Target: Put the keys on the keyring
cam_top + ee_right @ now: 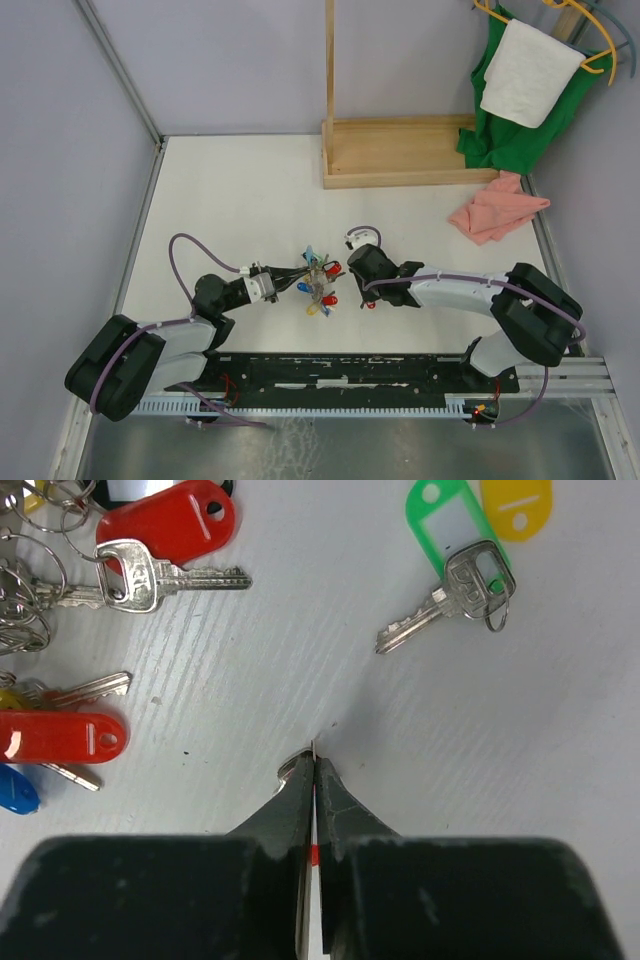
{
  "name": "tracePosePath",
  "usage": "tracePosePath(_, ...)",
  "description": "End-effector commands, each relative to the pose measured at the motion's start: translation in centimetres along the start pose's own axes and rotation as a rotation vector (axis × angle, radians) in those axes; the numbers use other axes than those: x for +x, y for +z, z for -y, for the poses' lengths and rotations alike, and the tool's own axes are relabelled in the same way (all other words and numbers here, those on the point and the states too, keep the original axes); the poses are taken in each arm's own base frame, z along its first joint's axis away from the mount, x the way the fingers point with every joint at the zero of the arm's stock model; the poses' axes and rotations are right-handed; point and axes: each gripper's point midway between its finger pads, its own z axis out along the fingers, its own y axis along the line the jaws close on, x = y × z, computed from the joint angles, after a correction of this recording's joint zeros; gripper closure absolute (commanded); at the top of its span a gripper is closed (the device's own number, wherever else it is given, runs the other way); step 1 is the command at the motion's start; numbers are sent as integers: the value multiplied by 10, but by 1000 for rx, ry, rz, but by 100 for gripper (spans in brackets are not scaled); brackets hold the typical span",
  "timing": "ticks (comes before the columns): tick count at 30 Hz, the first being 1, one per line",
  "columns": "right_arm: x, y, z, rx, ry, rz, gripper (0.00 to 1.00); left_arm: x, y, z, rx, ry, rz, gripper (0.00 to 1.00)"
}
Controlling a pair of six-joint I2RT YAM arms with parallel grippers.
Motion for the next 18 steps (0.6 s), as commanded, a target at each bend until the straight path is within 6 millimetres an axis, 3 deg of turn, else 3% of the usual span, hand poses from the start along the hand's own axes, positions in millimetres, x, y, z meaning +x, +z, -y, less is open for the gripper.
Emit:
tracePosePath(1, -16, -1, -1, 13, -3, 50, 99, -12, 2, -9, -25, 72, 35, 97)
tracePosePath(7, -17, -22, 4, 34, -56, -44, 99, -13, 1, -10, -29, 73, 36, 97)
tracePosePath(11, -13, -43, 11, 9, -108, -219, 99, -13, 1, -9, -26, 74, 33, 97)
tracePosePath(18, 4, -51, 25, -38, -220, -546, 99, -12, 1, -9, -23, 73, 23, 97)
